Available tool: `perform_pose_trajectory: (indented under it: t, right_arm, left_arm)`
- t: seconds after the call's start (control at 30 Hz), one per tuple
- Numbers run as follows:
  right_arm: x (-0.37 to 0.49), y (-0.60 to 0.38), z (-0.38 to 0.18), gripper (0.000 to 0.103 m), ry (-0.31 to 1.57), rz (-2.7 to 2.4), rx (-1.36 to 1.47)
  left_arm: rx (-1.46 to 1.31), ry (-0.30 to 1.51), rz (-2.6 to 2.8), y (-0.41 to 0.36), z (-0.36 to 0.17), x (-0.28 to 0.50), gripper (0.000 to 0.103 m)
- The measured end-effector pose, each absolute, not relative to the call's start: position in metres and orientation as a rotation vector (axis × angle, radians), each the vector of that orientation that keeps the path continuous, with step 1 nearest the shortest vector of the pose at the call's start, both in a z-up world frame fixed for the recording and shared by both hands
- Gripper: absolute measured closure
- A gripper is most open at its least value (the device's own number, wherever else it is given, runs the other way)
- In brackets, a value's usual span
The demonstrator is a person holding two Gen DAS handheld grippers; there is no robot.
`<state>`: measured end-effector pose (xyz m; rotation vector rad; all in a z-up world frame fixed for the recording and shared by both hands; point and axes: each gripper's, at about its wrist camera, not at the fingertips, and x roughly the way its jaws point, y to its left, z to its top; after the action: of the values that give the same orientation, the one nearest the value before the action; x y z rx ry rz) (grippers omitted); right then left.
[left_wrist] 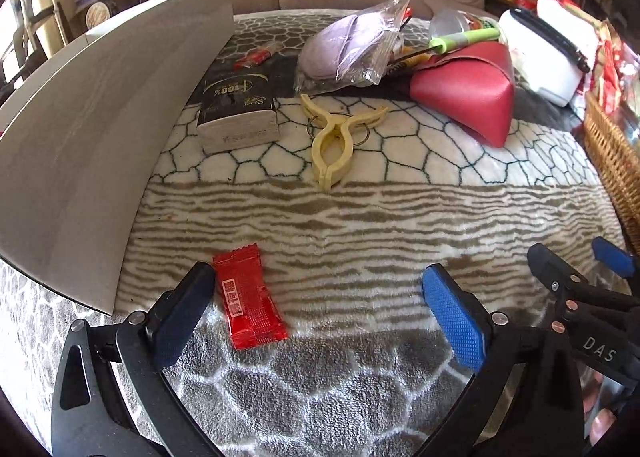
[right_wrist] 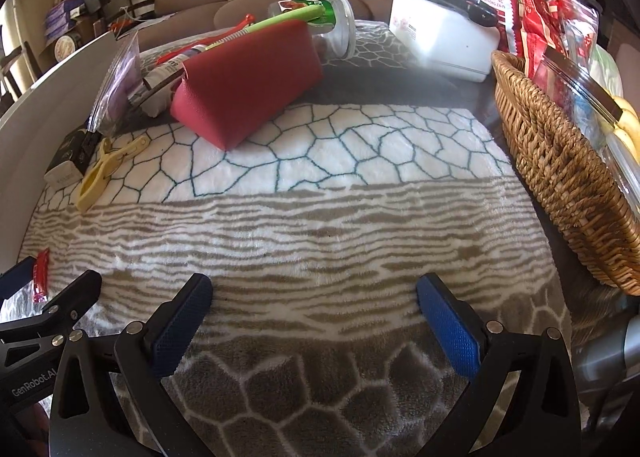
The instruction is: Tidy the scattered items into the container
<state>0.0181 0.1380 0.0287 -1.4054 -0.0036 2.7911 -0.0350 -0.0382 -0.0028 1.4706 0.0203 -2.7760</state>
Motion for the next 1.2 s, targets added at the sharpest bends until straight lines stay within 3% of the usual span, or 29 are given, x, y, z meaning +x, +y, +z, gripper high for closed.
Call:
perform_pose_trajectory:
  t: [1.2]
  right_arm:
    - [0.013,0.141,0.029,0.000,-0.018,2.813,-1.420]
  left_arm:
    - [1.456,0.040,-2.750,-0.036,-0.003,-0.045,0.000]
